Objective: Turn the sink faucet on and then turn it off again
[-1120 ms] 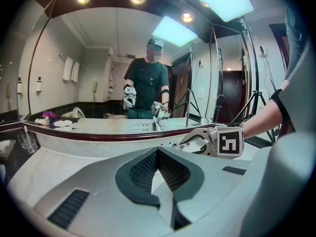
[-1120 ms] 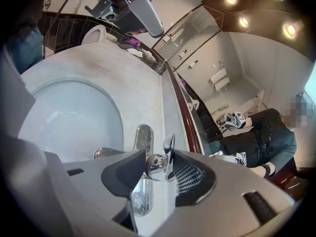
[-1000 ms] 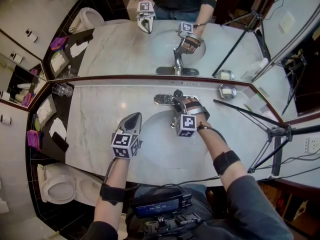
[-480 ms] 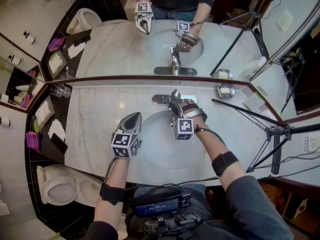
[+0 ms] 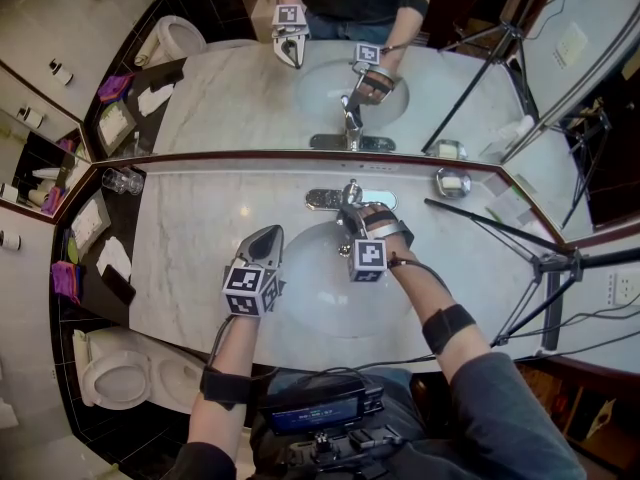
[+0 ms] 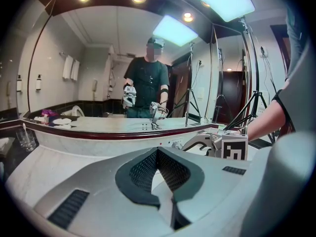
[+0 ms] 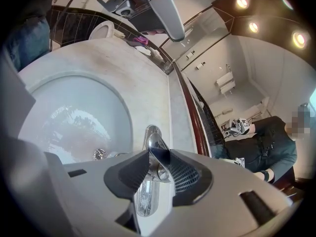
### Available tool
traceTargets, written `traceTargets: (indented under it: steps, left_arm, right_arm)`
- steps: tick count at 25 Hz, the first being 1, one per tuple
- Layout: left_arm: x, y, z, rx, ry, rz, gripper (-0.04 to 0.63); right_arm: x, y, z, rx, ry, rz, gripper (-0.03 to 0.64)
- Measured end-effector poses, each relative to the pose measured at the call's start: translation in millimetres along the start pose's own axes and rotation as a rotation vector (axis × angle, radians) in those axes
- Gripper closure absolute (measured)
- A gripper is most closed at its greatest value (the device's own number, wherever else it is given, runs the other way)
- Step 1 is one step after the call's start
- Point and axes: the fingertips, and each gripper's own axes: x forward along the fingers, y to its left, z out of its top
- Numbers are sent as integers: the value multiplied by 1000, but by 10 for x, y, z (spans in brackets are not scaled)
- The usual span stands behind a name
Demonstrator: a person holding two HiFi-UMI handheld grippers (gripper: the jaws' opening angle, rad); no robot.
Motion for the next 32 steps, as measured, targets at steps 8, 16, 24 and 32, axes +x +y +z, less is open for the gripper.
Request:
traceTargets:
  steps: [8, 16, 24, 32]
  left_arm:
    - [-87, 43, 35, 6, -9, 12, 595]
    - [-139, -2, 65, 6, -25, 6, 595]
    - [-203, -142, 130, 18, -42, -20, 595]
    - [-320, -234, 166, 28, -55, -30, 595]
  right_arm:
    - [36, 49, -86, -7, 47, -22, 459]
    - [-411, -114, -196, 229, 31, -76, 446]
    - [-1023, -260, -394, 557, -22, -148, 579]
    - [-1536, -291, -592, 897, -99, -179, 600]
